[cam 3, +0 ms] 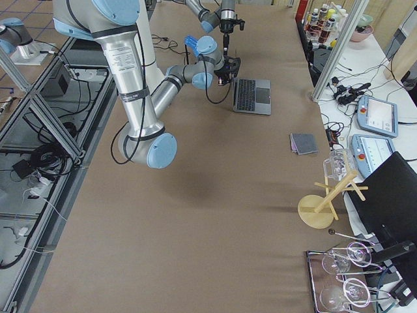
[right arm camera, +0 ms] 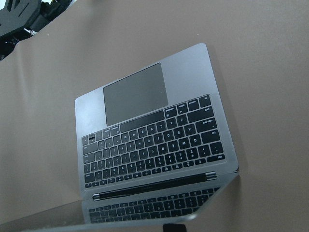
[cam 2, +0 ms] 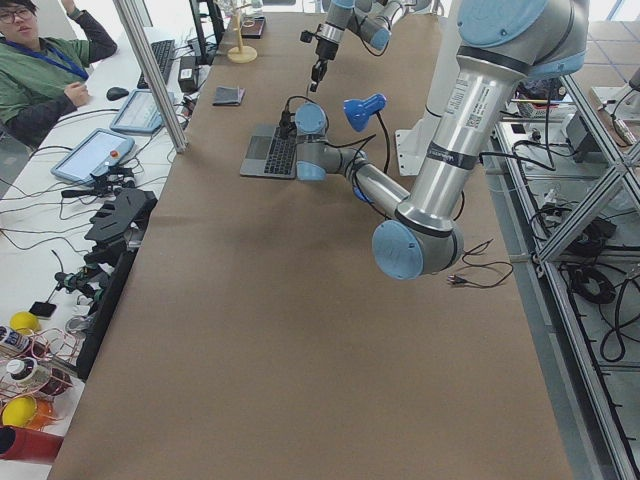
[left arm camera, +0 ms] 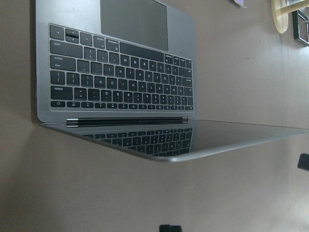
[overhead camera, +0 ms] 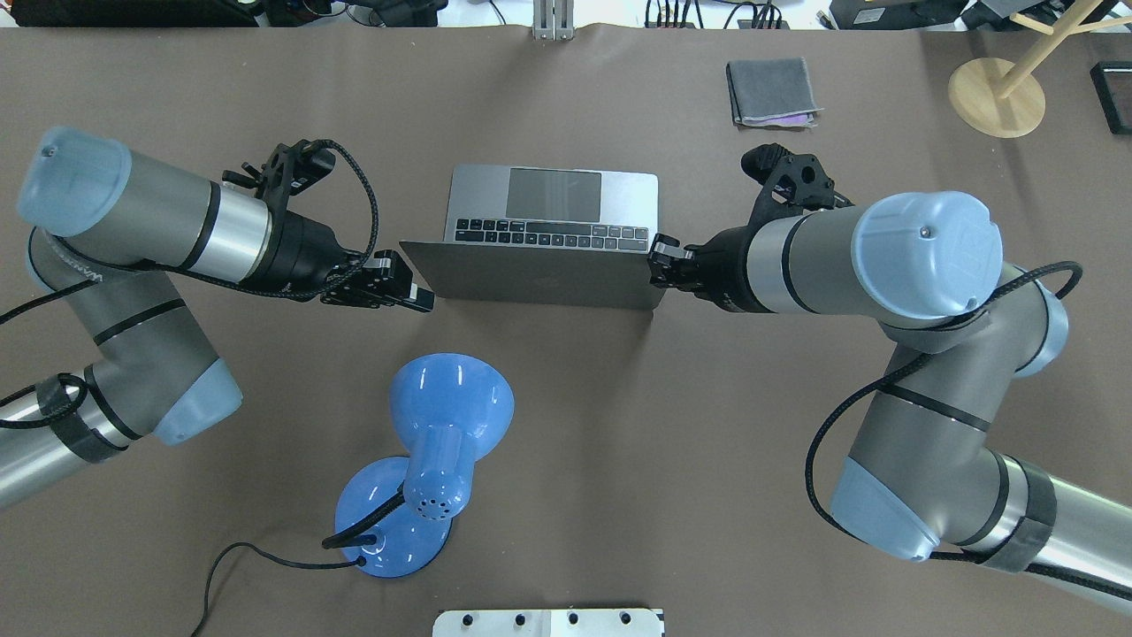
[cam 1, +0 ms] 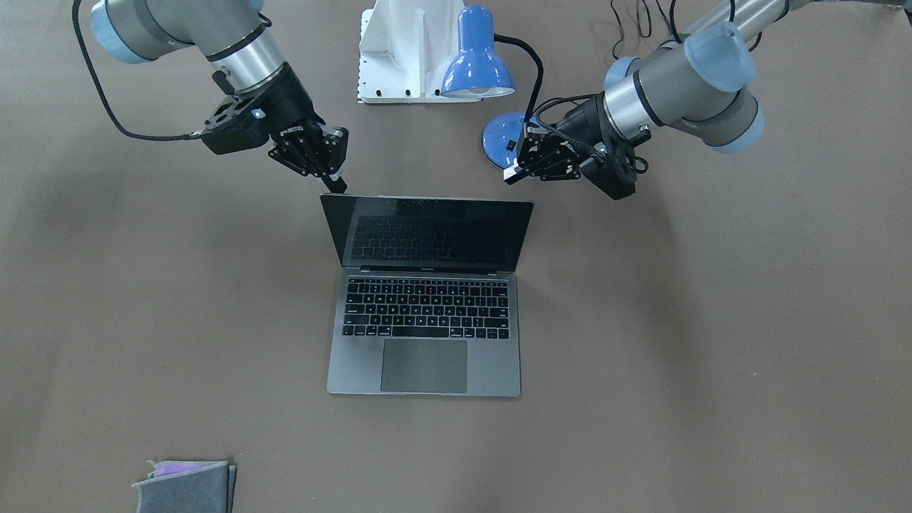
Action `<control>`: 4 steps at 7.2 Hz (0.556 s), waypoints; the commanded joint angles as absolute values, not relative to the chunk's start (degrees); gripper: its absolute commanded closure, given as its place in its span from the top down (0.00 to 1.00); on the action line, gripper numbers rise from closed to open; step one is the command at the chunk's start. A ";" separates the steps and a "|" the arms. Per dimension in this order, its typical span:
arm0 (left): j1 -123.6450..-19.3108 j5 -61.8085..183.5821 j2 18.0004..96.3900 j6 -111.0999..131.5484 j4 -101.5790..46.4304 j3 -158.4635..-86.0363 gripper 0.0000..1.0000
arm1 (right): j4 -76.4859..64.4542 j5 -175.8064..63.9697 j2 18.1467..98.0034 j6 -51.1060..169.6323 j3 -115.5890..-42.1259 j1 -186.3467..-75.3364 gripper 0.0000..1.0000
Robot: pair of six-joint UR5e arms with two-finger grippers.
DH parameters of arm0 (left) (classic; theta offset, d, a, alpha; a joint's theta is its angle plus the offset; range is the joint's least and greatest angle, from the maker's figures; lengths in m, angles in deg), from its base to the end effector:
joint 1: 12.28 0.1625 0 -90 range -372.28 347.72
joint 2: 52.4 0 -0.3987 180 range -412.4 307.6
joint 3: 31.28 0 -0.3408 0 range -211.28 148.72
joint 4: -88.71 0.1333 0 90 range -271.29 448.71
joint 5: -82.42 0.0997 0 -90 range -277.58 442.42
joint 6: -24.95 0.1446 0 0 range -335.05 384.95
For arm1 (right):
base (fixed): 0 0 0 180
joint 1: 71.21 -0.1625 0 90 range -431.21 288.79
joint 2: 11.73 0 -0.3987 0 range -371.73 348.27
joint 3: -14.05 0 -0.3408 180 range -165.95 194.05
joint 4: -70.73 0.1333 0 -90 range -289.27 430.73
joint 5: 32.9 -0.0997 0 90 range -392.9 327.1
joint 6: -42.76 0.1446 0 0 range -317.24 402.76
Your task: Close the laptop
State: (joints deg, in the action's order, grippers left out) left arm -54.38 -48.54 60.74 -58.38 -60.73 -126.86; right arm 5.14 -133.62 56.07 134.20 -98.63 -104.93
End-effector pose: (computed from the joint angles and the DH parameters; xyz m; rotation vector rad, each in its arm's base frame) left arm 0.3955 -0.4093 0.2692 0.0889 1.5443 0.0600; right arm -0.4070 -0.3995 0.2482 0.1794 -1.2134 0.4226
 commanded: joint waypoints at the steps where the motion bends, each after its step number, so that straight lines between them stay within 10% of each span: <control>1: -54.38 -48.54 60.89 -58.37 -60.71 -126.82 0.00 | 4.99 -133.71 55.68 134.08 -97.75 -105.31 0.00; 4: -54.64 -45.22 61.85 -58.10 -60.10 -126.38 0.00 | 4.99 -133.71 55.42 133.99 -97.31 -105.31 0.00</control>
